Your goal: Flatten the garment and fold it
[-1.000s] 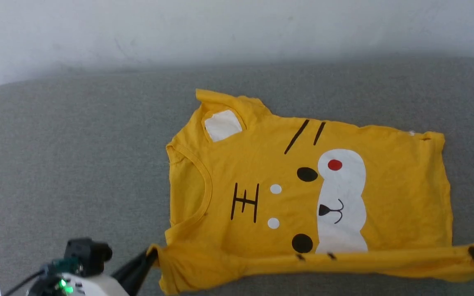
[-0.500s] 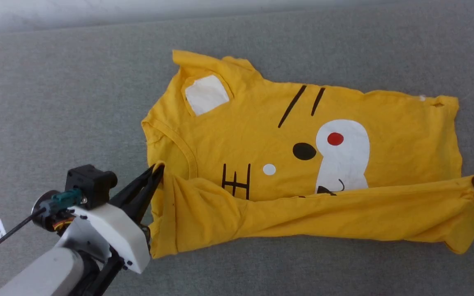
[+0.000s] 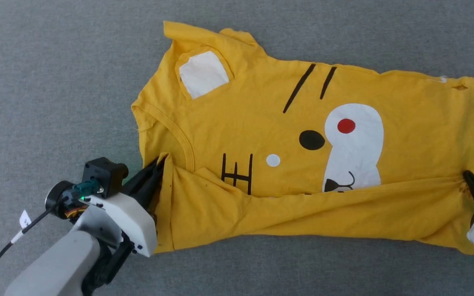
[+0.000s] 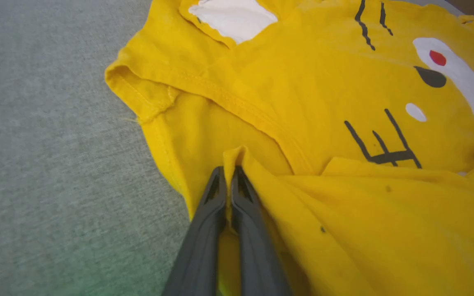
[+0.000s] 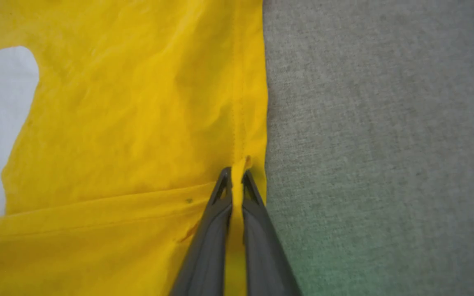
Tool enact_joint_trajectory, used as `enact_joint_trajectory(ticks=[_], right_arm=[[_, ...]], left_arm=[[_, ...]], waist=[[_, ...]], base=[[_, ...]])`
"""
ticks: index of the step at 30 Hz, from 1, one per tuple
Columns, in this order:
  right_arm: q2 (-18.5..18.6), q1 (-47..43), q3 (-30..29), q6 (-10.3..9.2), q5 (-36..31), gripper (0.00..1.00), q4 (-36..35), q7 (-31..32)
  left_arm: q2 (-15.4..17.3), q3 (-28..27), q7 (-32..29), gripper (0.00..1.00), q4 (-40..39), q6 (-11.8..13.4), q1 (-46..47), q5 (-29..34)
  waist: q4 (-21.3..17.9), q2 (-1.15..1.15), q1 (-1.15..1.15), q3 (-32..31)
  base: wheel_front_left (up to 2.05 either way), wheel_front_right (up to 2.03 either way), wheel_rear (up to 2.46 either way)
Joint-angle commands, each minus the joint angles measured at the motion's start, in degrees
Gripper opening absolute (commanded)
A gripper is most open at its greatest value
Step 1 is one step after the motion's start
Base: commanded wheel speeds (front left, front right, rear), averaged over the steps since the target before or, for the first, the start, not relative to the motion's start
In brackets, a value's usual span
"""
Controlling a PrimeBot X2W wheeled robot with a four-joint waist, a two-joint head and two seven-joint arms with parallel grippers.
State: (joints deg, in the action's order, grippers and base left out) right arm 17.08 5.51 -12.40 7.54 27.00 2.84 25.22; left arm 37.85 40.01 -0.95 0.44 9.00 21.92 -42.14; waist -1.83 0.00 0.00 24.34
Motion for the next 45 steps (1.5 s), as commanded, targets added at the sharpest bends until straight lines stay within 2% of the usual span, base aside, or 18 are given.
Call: enact_joint_trajectory(ticks=[1,2,3,4,5,6,7,8,15,18,22,27,30,34,38,45], right_arm=[[0.0,0.5,0.5,-0.05,0.4,0.3,1.0,0.2],[0.1,0.5,0.5,-0.05,0.6,0.49,1.3,0.1],[0.1,0.6,0.4,-0.05,0.7,1.0,1.6,0.1],[0.1,0.7,0.3,-0.05,0.7,1.0,1.8,0.0],[0.1,0.7,0.1,-0.05,0.7,1.0,2.0,-0.1],[0.0,0.8,0.0,-0.05,0.7,1.0,2.1,-0.2],[0.0,0.7,-0.1,-0.05,0.8,1.0,2.1,-0.3],[-0.1,0.6,-0.2,-0.05,0.8,1.0,2.1,-0.4],[-1.7,-2.0,-2.6,-0.05,1.0,1.0,-0.9,-1.3],[-3.5,-4.4,-4.5,-0.05,-0.3,1.0,-4.2,-2.6],[-7.8,-8.9,-7.2,-0.05,-3.5,1.0,-9.2,-5.9],[-12.5,-13.9,-8.2,-0.05,-7.0,1.0,-13.1,-9.2],[-13.8,-16.1,-8.1,-0.05,-6.9,1.0,-13.5,-10.3],[-14.1,-18.0,-7.8,-0.05,-6.8,1.0,-13.0,-11.3],[-14.2,-18.0,-7.8,-0.05,-6.7,1.0,-12.8,-11.8],[-14.2,-16.3,-6.9,-0.05,-6.9,1.0,-13.0,-11.6]], left_arm=[[-0.4,0.4,-0.1,0.0,1.1,-0.2,0.7,0.2],[-0.7,0.4,0.0,0.0,1.6,-0.2,0.8,0.1],[-1.0,0.3,0.2,0.02,2.0,-0.2,0.8,-0.1],[-1.2,0.2,0.5,0.25,2.4,-0.2,0.8,-0.3],[-1.5,0.0,0.8,0.33,2.6,-0.1,0.6,-0.6],[-1.6,-0.2,1.1,0.47,2.8,0.0,0.4,-0.9],[-1.7,-0.4,1.5,0.81,2.9,0.1,0.2,-1.1],[-1.8,-0.6,1.8,1.0,3.0,0.2,-0.1,-1.4],[-2.3,-4.3,7.0,1.0,0.4,2.3,-5.4,-5.1],[-1.9,-6.2,10.4,1.0,-2.3,4.4,-8.8,-5.4],[-2.0,-8.8,14.4,1.0,-6.6,7.9,-13.9,-4.0],[-5.1,-12.6,15.8,1.0,-10.5,12.0,-22.0,-1.4],[-9.1,-15.9,15.9,1.0,-12.0,13.4,-26.9,0.3],[-12.6,-17.7,15.9,1.0,-11.9,12.5,-31.3,2.5],[-11.6,-15.6,14.0,1.0,-10.6,10.4,-30.3,3.4],[-7.9,-9.8,-2.3,1.0,-7.1,6.9,-21.3,2.8]], waist=[[0.4,0.0,0.0,0.1],[0.6,0.0,0.0,-0.1],[0.7,0.0,0.0,-0.3],[0.8,0.0,0.0,-0.7],[0.8,0.0,0.0,-1.1],[0.9,0.0,0.0,-1.6],[0.9,0.0,0.0,-2.2],[1.0,0.0,0.0,-2.9],[1.3,0.0,0.0,-9.4],[1.5,0.0,0.0,-11.8],[1.8,0.0,0.0,-14.2],[1.7,0.0,0.0,-16.1],[1.7,0.0,0.0,-17.1],[1.8,0.0,0.0,-18.2],[2.2,0.0,0.0,-18.2],[2.6,0.0,0.0,-15.7]], base=[[0.0,0.0,0.0],[0.0,0.0,0.0],[0.0,0.0,0.0],[0.0,0.0,0.0],[0.0,0.0,0.0],[0.0,0.0,0.0],[0.0,0.0,0.0],[0.0,0.0,0.0],[0.0,0.0,0.0],[0.0,0.0,0.0],[0.0,0.0,0.0],[0.0,0.0,0.0],[0.0,0.0,0.0],[0.0,0.0,0.0],[0.0,0.0,0.0],[0.0,0.0,0.0]])
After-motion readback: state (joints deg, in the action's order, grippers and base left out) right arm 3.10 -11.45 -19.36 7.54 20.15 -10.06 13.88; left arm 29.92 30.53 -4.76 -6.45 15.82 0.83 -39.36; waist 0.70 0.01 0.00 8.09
